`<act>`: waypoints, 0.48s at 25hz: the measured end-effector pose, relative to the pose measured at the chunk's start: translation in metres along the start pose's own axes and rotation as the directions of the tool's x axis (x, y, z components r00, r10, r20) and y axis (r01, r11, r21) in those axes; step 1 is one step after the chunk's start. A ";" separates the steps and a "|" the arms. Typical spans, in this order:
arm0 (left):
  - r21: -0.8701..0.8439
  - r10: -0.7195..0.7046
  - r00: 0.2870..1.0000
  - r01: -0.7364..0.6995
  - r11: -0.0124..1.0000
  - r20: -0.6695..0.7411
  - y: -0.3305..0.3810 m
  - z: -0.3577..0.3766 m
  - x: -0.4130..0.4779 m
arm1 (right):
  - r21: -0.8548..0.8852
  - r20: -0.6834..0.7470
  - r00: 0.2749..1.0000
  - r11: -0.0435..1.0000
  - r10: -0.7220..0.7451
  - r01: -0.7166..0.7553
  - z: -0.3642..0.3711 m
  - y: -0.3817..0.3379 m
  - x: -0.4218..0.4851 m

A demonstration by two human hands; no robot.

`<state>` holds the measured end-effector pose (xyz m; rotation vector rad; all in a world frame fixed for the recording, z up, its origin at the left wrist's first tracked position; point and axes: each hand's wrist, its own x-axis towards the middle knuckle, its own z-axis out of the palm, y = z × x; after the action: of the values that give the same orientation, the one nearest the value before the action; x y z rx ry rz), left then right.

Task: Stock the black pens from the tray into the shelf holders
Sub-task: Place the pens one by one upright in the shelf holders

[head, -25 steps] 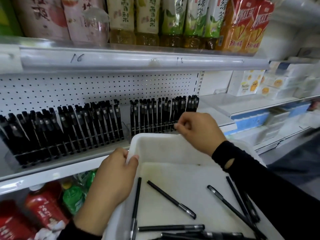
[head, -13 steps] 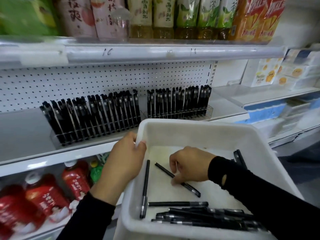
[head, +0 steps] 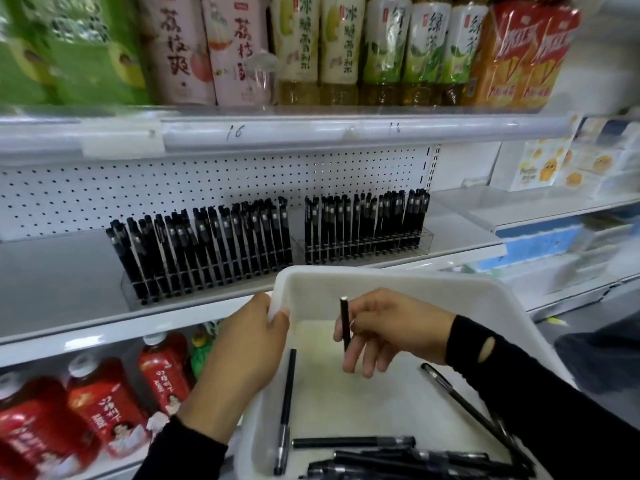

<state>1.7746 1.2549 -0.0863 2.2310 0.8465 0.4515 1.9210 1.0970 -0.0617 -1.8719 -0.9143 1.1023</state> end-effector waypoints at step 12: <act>-0.098 -0.035 0.999 0.035 0.995 0.006 0.001 0.003 -0.002 | 0.172 -0.185 0.967 0.963 -0.176 0.208 -0.027 -0.005 0.017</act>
<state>1.7751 1.2516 -0.0878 2.1232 0.8416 0.4622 1.9508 1.1066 -0.0544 -1.6532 -0.8434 0.8673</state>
